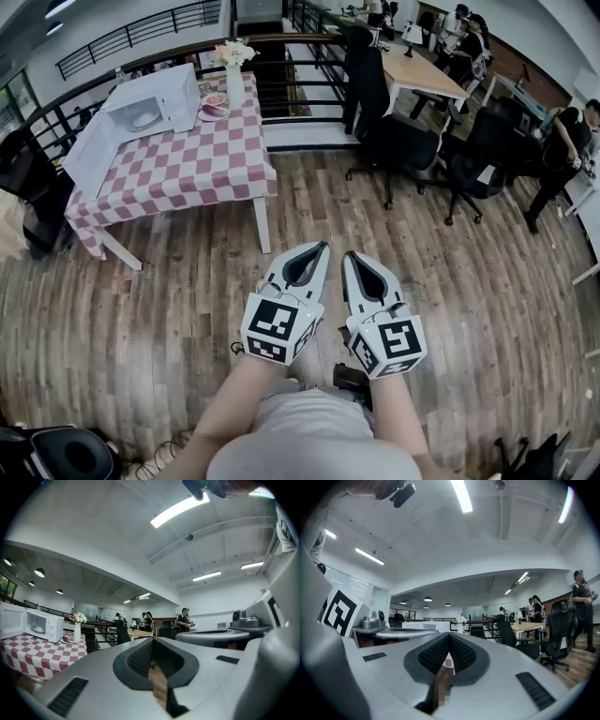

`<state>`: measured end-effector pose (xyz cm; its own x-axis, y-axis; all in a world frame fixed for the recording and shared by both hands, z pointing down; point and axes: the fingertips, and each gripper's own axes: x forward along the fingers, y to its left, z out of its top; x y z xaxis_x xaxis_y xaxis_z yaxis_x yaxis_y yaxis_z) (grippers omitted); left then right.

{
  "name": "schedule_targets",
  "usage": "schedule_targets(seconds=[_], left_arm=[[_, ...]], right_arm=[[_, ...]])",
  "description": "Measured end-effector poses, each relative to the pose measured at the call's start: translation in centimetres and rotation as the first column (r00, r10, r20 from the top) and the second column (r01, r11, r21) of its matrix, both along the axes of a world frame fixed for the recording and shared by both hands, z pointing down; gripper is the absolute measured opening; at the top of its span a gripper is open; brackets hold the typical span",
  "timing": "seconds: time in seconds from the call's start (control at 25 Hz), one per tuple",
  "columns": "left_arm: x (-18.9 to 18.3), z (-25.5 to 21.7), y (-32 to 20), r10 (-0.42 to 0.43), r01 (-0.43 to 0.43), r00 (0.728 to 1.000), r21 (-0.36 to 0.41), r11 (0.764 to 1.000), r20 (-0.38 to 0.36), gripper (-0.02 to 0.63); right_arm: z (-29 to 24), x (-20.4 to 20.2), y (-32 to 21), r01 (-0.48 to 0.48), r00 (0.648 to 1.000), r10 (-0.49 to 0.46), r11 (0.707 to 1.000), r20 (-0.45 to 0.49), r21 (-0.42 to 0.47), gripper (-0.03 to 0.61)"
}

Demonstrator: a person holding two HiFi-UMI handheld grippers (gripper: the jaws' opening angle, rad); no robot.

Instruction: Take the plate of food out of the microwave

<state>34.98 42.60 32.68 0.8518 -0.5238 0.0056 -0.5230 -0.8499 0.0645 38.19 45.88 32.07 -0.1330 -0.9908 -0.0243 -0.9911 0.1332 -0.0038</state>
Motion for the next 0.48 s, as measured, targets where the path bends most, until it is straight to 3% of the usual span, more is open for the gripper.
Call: schedule_targets(seconds=[0.48], left_arm=[[-7.3, 1.3, -5.1, -0.144, 0.143, 0.990, -0.036, 0.989, -0.012, 0.002]], right_arm=[[1.1, -6.3, -5.0, 0.128, 0.992, -0.128, 0.991, 0.002, -0.023, 0.025]])
